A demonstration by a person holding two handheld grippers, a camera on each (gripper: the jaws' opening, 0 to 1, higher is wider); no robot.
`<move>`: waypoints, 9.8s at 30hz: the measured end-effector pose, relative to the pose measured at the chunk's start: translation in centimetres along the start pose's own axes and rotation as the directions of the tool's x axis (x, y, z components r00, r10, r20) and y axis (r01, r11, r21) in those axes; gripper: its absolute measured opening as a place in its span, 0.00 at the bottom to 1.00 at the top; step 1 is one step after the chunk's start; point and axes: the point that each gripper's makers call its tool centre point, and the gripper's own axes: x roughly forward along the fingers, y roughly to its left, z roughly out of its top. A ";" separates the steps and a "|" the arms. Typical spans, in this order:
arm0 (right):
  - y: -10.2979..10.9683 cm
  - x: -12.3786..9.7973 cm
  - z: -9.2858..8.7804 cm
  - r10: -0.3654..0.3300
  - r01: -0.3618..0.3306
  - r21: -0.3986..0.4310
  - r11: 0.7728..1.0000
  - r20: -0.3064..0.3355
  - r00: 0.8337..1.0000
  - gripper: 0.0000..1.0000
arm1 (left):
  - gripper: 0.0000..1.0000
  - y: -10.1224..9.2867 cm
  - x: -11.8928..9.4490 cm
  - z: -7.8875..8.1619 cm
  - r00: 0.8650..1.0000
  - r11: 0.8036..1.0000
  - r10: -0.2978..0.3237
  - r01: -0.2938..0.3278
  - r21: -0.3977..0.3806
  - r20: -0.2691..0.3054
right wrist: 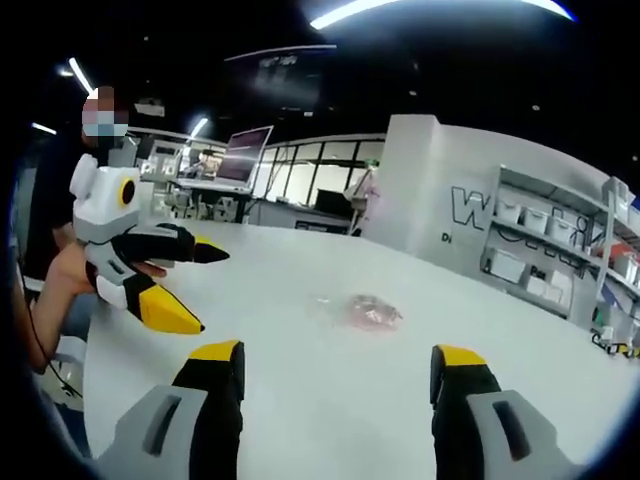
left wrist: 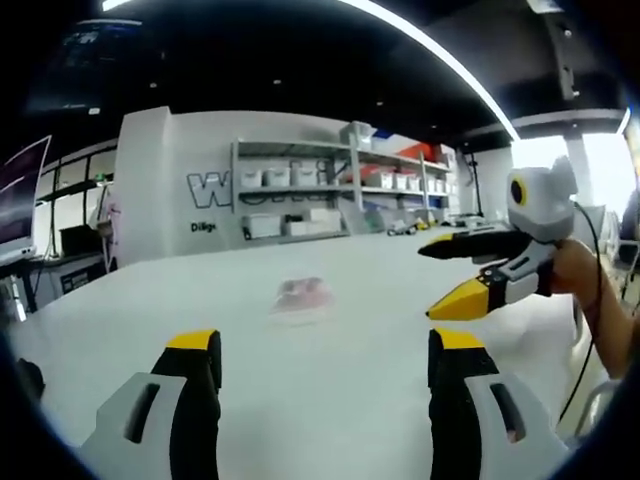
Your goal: Open the resealable bag by pulling the two sides of the seal apart until the entire bag opening is separated and visibly accessible.
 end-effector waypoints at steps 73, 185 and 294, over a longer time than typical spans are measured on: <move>-0.6 5.1 1.7 0.111 -0.117 -0.120 0.986 -0.062 0.992 0.48 | 0.78 2.4 2.7 -0.2 1.000 1.000 0.023 -0.023 -0.010 -0.012; 1.6 12.4 -0.4 0.137 -0.230 -0.372 0.899 -0.262 0.955 0.11 | 0.74 3.1 2.6 -0.5 0.999 0.999 0.035 -0.035 -0.021 -0.007; 2.1 10.1 2.9 0.164 -0.215 -0.301 0.929 -0.186 0.969 0.00 | 0.63 2.4 2.6 -0.6 0.999 0.996 -0.024 0.020 -0.085 -0.045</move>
